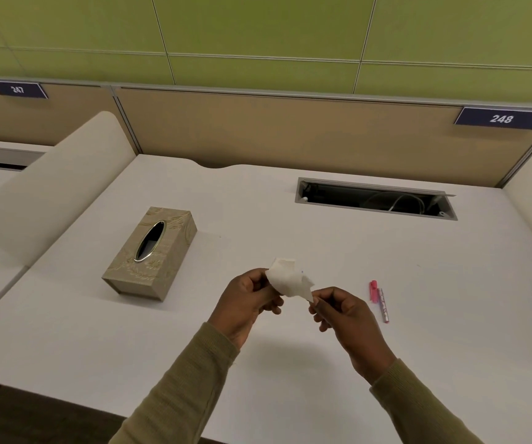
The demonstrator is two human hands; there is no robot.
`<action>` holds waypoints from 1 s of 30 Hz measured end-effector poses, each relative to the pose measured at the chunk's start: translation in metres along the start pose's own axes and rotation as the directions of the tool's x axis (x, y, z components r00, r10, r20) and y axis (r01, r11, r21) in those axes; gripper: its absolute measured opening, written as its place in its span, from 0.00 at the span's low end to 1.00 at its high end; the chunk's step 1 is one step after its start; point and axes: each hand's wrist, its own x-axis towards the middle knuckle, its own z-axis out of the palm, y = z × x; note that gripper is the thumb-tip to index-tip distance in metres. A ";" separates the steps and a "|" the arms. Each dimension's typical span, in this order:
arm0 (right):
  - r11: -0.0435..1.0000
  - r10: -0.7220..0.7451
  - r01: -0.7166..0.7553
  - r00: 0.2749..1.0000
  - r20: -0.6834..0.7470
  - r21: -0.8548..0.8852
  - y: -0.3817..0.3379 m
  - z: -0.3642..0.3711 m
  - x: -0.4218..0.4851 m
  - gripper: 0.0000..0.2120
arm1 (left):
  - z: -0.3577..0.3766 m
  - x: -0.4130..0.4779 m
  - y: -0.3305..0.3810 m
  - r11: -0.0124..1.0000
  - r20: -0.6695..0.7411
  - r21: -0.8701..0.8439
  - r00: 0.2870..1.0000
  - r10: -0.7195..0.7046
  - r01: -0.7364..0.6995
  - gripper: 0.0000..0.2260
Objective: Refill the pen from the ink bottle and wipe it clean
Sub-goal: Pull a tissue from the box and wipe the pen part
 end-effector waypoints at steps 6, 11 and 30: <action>0.986 -0.095 0.103 0.993 0.066 -0.131 -0.002 0.004 -0.005 0.04 | 0.004 0.000 0.002 0.997 -0.098 0.050 0.993 0.068 -0.064 0.03; 0.964 -0.153 0.159 0.987 0.046 -0.215 -0.005 0.005 -0.005 0.03 | 0.000 -0.002 0.004 0.998 -0.069 -0.015 0.996 0.053 -0.055 0.02; 0.999 -0.028 0.030 0.987 0.159 -0.012 -0.016 0.015 -0.006 0.13 | -0.008 -0.001 0.006 0.991 -0.038 -0.096 0.995 0.090 -0.093 0.04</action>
